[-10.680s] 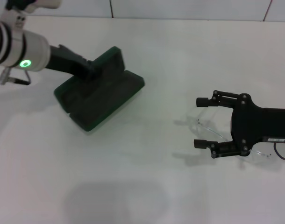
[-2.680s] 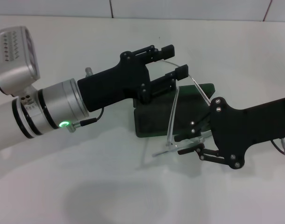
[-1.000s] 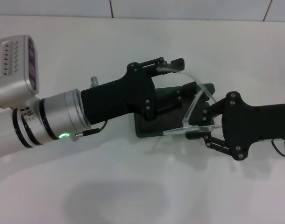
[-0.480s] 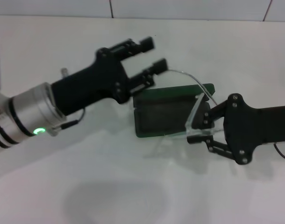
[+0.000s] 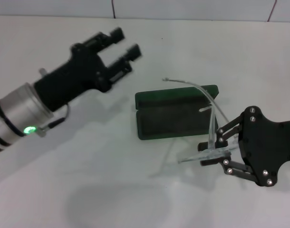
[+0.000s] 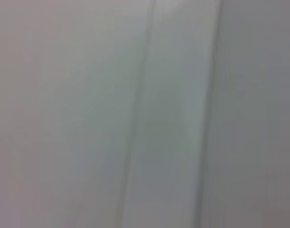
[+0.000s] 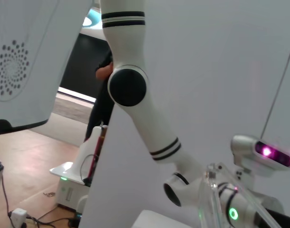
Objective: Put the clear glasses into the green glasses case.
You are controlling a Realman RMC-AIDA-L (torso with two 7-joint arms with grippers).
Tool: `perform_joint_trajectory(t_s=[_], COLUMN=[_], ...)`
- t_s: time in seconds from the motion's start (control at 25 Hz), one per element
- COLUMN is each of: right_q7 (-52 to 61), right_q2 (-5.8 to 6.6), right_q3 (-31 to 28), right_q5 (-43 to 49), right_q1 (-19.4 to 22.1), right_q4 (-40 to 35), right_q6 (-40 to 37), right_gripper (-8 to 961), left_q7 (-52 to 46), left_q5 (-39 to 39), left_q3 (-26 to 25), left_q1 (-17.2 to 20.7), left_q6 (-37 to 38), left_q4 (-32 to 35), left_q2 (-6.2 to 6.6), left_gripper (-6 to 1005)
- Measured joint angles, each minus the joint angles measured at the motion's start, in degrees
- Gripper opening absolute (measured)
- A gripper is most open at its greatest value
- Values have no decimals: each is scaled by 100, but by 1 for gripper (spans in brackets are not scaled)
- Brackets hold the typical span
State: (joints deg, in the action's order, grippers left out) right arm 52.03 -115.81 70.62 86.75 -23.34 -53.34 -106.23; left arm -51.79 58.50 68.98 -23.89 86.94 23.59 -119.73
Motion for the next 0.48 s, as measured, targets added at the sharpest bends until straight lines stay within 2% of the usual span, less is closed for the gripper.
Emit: perform_joint_trajectory(t_s=[0.24, 0.48], right_q7=[8, 19], right_q2=[-22, -23], right_q3=[161, 171], right_q5=[-1, -5], right_q1=[-187, -366], right_q4=[231, 579], right_q6=[118, 230], right_gripper=[122, 122], left_q7=[0, -33], left_q5=[-94, -104], left_q3=[873, 953], left_q1=[-327, -444], left_q6=[126, 504], left_q4=[-10, -10], left_q2=[-54, -48], left_gripper=[574, 574])
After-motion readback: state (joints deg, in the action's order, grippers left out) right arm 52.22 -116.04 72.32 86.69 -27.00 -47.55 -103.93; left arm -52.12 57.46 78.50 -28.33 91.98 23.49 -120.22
